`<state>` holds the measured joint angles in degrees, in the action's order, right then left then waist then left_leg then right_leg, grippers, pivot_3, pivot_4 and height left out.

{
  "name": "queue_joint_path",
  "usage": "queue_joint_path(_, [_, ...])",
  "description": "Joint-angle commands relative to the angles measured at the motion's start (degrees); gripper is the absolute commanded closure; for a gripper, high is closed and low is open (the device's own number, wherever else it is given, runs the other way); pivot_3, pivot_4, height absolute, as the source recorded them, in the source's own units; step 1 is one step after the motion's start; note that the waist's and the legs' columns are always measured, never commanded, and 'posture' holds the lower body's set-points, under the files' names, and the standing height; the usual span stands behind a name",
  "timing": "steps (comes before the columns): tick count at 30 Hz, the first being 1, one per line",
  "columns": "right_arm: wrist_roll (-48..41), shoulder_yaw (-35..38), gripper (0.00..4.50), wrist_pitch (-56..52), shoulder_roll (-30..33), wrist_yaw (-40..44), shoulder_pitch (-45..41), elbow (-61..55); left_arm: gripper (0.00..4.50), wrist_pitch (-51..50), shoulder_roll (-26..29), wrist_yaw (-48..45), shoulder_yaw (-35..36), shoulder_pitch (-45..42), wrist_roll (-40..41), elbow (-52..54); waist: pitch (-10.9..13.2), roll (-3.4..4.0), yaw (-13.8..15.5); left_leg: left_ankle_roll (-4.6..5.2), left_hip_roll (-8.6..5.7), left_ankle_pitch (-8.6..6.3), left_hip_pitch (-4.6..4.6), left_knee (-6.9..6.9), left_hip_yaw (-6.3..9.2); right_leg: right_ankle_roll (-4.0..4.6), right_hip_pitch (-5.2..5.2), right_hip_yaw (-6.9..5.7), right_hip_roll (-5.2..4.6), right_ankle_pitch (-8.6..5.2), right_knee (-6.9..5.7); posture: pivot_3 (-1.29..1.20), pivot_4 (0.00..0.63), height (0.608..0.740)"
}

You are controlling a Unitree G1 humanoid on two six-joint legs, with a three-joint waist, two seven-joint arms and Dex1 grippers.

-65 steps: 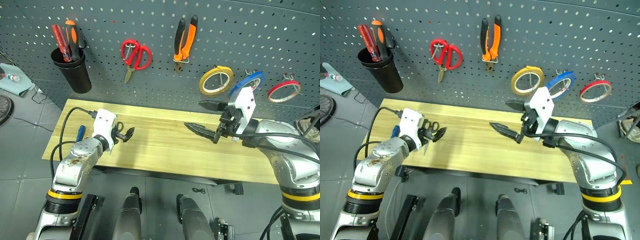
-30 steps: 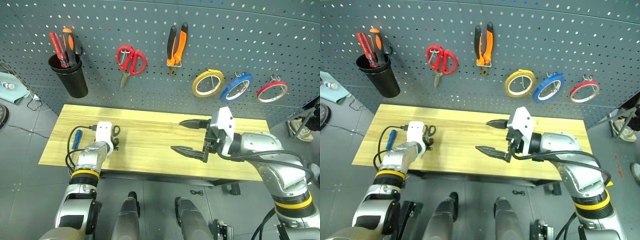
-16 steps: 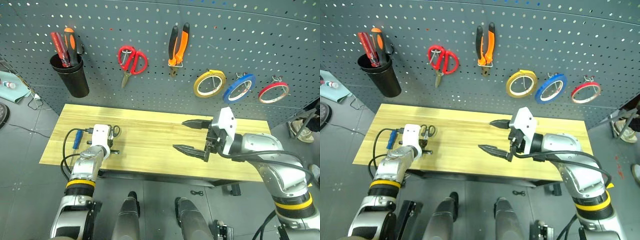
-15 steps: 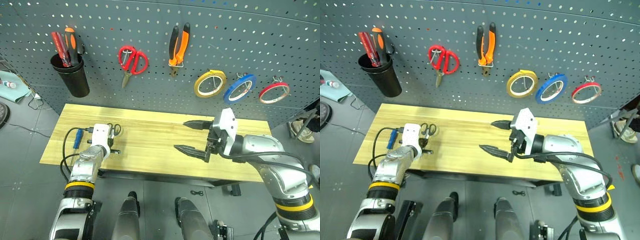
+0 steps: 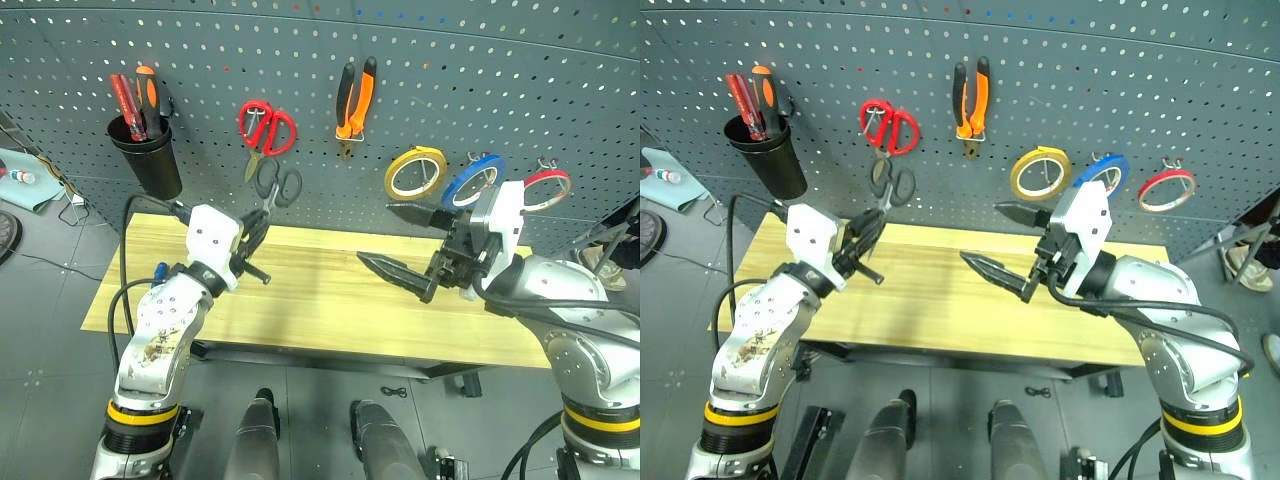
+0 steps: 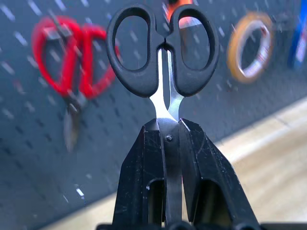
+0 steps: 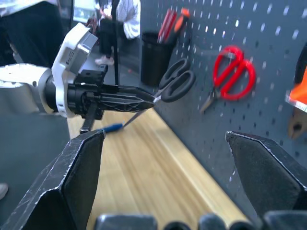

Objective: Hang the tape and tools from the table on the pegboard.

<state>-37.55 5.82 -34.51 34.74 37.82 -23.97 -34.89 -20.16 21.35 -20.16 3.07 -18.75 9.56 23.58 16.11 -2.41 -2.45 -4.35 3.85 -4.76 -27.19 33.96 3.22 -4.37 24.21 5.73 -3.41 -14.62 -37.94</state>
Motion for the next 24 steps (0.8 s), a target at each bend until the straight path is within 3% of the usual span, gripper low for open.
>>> queue_joint_path(1, [-1.5,1.6,0.0,0.4,-0.3,-1.2,-2.2,-0.7,4.47,3.3,-0.4,2.6,0.6,-3.0,-2.4,-0.2,-0.2,-0.01,0.0,0.01,0.0,0.01,0.0,0.0,0.0,0.0,-0.01,0.0,0.0,0.0,0.0,0.01,0.2,0.74])
queue_joint_path(13, [-1.4,-0.4,0.0,1.1,-0.7,-0.5,-8.0,2.4,4.47,-0.6,-2.4,7.3,0.9,-8.2,-4.0,-8.6,-0.8,-0.03,0.0,0.03,0.0,0.01,0.0,-0.01,0.02,0.06,-0.03,-0.04,0.0,0.04,-0.01,0.01,0.189,0.74])
queue_joint_path(24, [-0.6,-1.2,0.0,1.2,-0.7,-0.9,-8.1,2.6,4.47,0.0,-3.1,7.1,-1.1,-12.2,-5.0,-15.3,-1.1,-0.03,0.0,0.03,0.0,0.02,-0.01,-0.01,0.02,0.06,-0.02,-0.06,0.0,0.04,-0.01,-0.01,0.179,0.74])
